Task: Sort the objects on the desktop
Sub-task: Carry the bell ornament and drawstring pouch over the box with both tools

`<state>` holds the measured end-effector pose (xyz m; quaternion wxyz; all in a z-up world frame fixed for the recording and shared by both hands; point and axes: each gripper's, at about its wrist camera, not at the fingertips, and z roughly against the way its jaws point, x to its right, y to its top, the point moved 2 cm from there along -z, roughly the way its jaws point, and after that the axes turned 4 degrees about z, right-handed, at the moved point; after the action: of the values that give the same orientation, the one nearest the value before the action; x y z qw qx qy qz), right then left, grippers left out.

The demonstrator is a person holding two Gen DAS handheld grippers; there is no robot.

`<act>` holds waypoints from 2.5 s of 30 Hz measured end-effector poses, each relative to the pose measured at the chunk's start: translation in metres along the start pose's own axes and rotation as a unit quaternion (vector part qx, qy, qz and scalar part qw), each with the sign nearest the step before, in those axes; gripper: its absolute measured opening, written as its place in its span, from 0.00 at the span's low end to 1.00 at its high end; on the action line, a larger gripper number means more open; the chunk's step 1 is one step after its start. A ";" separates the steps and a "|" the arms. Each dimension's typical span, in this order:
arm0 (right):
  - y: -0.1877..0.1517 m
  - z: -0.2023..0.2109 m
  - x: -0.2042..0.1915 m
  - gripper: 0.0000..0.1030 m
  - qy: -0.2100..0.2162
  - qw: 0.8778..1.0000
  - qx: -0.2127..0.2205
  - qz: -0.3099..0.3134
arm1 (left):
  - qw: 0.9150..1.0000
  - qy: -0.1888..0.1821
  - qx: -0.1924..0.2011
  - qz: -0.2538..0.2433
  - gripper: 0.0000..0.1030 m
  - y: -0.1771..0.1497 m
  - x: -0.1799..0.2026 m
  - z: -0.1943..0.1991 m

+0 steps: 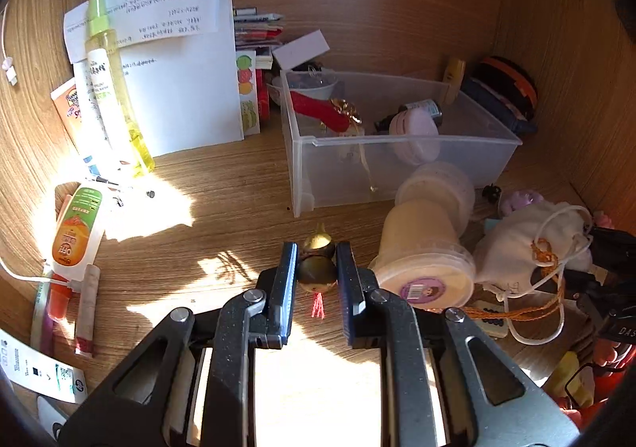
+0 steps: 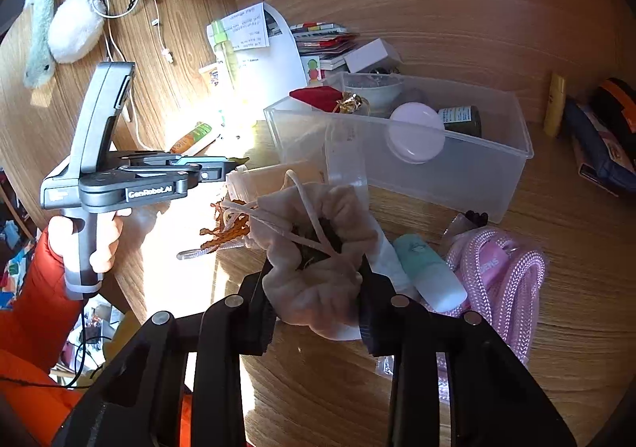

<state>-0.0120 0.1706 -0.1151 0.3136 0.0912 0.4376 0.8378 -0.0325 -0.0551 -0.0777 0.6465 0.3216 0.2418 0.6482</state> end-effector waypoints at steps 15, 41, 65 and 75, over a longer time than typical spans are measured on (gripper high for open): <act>0.022 0.047 0.009 0.29 -0.034 0.997 0.063 0.010 | 0.997 -0.041 0.062 -0.005 0.18 0.014 0.036 0.041; 0.077 0.035 0.070 0.29 -0.065 0.993 0.095 -0.014 | 0.992 -0.074 0.100 0.018 0.18 0.069 0.050 0.020; 0.089 -0.019 0.107 0.29 -0.076 0.995 0.055 -0.031 | 0.996 -0.072 0.047 0.011 0.18 0.105 0.049 -0.054; 0.084 -0.031 0.113 0.31 -0.073 0.996 0.029 -0.032 | 0.997 -0.073 0.004 0.012 0.18 0.098 0.050 -0.083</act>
<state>-0.1517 0.1827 -0.0805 0.3689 0.1472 0.4402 0.8053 -0.1581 -0.0020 -0.0573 0.6530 0.3733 0.1927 0.6301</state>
